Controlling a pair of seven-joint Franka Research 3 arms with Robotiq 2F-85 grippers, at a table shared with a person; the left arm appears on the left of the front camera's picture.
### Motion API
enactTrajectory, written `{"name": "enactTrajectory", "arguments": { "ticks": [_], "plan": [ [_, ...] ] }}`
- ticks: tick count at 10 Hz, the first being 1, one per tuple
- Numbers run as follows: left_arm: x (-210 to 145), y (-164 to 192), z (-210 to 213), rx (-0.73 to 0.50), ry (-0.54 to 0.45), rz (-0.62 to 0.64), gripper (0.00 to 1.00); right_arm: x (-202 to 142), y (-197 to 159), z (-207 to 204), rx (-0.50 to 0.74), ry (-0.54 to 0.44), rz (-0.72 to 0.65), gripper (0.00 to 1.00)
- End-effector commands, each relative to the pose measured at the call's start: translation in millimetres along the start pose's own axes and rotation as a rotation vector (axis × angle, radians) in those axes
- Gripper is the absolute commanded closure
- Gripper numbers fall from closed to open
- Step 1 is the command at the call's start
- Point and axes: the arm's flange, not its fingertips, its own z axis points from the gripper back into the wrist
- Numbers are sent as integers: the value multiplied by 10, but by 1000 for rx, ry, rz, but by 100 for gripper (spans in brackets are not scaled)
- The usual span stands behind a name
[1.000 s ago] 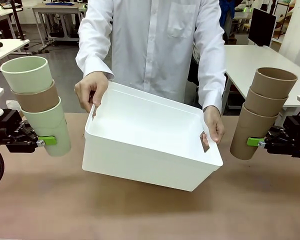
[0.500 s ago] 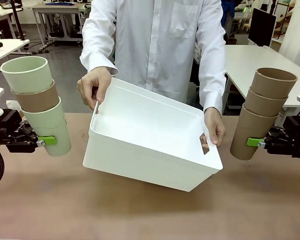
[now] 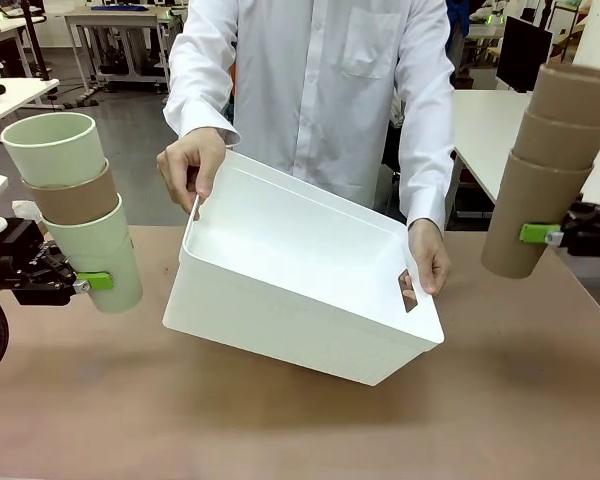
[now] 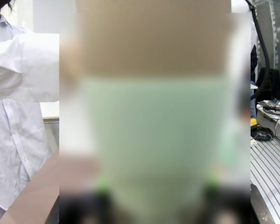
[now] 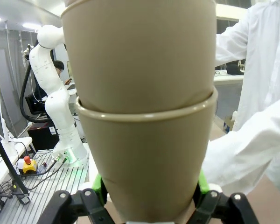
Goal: Stack the cups and store them in the basket.
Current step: Place the stack of Reusable plastic cups into the Pantry Basket.
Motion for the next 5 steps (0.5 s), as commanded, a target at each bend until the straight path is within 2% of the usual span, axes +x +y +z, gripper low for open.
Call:
{"name": "enactTrajectory", "arguments": {
  "ticks": [1, 5],
  "plan": [
    [48, -8, -4, -4, -5, -9, 15, 355, 183, -210, -16, 126, -12, 14],
    [48, -8, -4, -4, -5, -9, 15, 728, 367, -873, -19, 369, 6, 14]
  ]
}}
